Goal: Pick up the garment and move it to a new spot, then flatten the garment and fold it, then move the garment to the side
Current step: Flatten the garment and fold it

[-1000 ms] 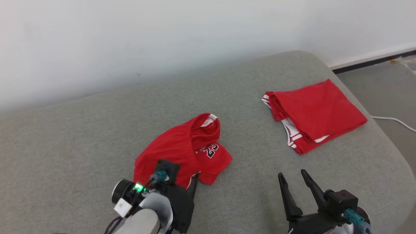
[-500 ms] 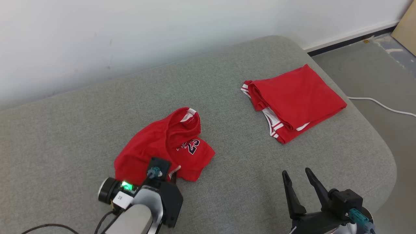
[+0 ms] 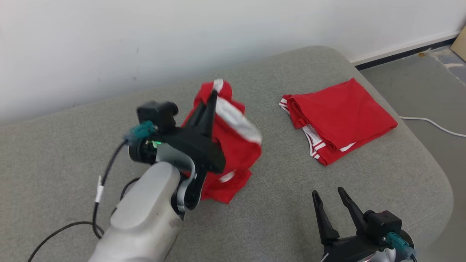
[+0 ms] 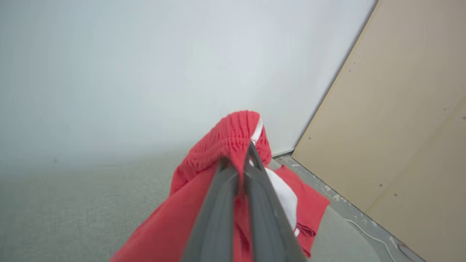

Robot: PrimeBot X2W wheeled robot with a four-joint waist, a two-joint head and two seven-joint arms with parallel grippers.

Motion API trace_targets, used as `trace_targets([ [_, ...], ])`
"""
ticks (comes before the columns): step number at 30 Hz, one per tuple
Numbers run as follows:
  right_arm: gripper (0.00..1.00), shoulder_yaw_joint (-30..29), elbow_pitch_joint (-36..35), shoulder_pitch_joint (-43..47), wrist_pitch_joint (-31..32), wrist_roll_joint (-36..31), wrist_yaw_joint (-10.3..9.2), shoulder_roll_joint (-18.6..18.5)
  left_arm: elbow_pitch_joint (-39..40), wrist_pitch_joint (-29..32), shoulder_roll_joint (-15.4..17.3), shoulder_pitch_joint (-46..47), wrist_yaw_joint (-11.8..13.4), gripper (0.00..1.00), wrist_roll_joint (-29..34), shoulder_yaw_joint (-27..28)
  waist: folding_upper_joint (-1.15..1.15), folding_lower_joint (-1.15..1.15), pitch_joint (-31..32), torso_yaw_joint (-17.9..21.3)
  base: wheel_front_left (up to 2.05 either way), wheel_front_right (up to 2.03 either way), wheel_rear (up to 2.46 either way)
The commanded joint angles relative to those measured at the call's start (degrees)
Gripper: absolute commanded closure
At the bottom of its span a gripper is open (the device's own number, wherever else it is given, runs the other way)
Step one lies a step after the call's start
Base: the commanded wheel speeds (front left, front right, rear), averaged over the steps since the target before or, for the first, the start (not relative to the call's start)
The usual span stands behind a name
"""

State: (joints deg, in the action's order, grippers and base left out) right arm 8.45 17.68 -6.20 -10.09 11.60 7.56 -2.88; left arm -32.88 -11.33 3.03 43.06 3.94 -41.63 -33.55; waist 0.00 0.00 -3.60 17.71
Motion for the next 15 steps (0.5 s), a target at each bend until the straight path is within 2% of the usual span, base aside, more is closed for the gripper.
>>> trace_targets([
  [1, 0.00, 0.2, 0.2, -0.5, 0.0, 0.5, -0.17, 0.0, 1.4, -1.2, 0.0, 1.0, -0.5, 1.00, -2.2, 0.5, 0.00, 0.00, 0.4, 0.1, 0.00, 0.00, 0.00],
  [7, 0.00, -0.3, 0.2, 0.1, 0.0, 0.1, -0.17, 0.0, 11.4, -3.8, 0.0, 3.3, 0.6, 1.00, -13.8, 2.5, 0.00, 0.00, 0.9, -0.5, 0.00, 0.00, 0.00],
  [10, 0.00, -0.5, 0.2, 0.4, 0.0, 0.1, -0.17, 0.0, 14.7, -3.7, 0.0, 0.2, 2.1, 1.00, -13.0, 4.6, 0.00, 0.00, 0.9, -1.6, 0.00, 0.00, 0.00],
  [15, 0.00, -0.4, 0.3, 0.7, -0.1, 0.6, -0.17, 0.0, 12.1, -3.8, 0.0, -8.0, 4.3, 1.00, -7.7, 5.6, 0.00, 0.00, 0.9, -4.3, 0.00, 0.00, 0.00],
])
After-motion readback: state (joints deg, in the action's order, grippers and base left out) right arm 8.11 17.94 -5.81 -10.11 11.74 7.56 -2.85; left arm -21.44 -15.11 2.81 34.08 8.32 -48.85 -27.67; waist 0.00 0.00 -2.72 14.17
